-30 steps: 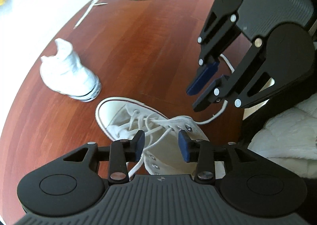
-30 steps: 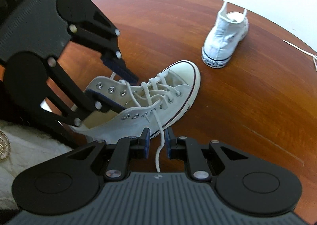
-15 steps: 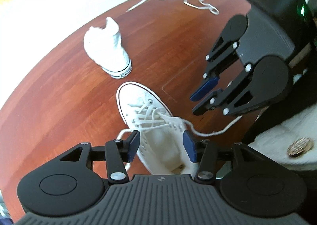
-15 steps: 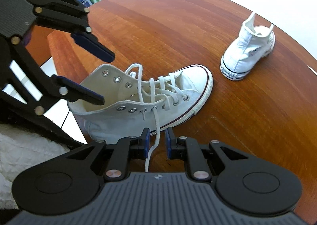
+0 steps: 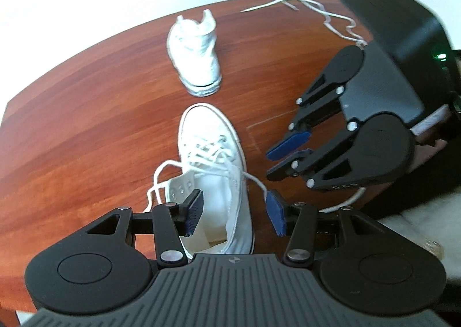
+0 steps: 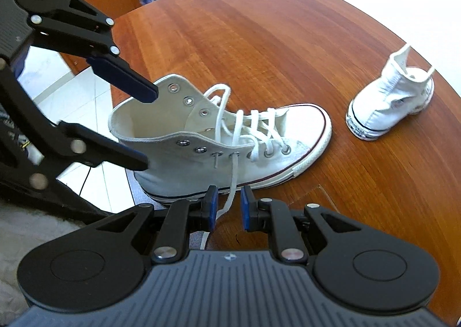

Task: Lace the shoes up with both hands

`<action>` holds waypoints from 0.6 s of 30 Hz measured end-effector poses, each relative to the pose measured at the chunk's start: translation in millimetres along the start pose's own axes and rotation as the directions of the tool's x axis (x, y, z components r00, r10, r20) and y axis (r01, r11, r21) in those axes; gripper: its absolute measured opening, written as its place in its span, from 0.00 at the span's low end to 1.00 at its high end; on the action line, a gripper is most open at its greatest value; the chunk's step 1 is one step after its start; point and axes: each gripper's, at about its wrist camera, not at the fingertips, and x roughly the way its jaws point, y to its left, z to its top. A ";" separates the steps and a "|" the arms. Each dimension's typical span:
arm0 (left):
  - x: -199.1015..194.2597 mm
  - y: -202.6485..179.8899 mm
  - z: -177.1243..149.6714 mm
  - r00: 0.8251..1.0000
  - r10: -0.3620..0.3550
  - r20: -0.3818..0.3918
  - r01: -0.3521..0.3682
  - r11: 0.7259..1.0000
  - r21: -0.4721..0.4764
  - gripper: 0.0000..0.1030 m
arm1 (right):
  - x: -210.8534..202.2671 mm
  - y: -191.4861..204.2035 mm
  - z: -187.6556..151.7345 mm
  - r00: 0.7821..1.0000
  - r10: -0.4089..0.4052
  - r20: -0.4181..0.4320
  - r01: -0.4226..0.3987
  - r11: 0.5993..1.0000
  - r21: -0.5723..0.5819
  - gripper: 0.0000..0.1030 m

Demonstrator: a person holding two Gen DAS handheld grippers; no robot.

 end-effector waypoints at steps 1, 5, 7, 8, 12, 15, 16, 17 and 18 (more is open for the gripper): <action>1.6 -3.0 -2.5 1.000 0.017 -0.002 -0.017 1.000 -0.016 0.51 | 0.1 0.0 -0.2 1.000 0.003 0.005 -0.003 1.000 -0.008 0.17; 7.3 -8.8 -8.0 0.997 0.072 -0.006 -0.072 0.995 -0.072 0.62 | 0.2 -0.5 -0.5 1.000 0.016 0.023 -0.016 1.000 -0.023 0.17; 9.2 -10.0 -10.7 0.997 0.083 -0.005 -0.083 0.992 -0.093 0.63 | 0.8 -0.6 -0.7 0.999 0.023 0.038 -0.022 0.999 -0.034 0.17; 10.1 -10.4 -11.6 0.996 0.085 0.000 -0.084 0.992 -0.098 0.63 | 1.7 -0.6 -0.5 0.999 0.025 0.041 -0.024 0.999 -0.036 0.17; 13.5 -10.7 -13.4 0.996 0.082 0.022 -0.079 0.990 -0.115 0.21 | 7.4 1.0 2.1 0.998 0.034 0.051 -0.032 0.998 -0.047 0.17; 12.6 -9.9 -15.1 0.997 0.073 0.009 -0.072 0.990 -0.125 0.10 | 11.2 3.0 4.9 0.997 0.043 0.056 -0.040 0.998 -0.057 0.17; 13.4 -9.6 -15.6 0.998 0.070 0.005 -0.069 0.989 -0.129 0.10 | 12.5 3.2 5.6 0.998 0.042 0.055 -0.039 0.997 -0.059 0.16; 13.2 -9.1 -16.0 0.998 0.068 0.003 -0.067 0.989 -0.130 0.08 | 13.8 3.4 6.4 0.998 0.041 0.053 -0.038 0.997 -0.062 0.16; 12.6 -8.5 -16.3 0.998 0.068 0.002 -0.067 0.989 -0.131 0.07 | 15.1 3.7 7.1 0.998 0.039 0.052 -0.036 0.997 -0.064 0.16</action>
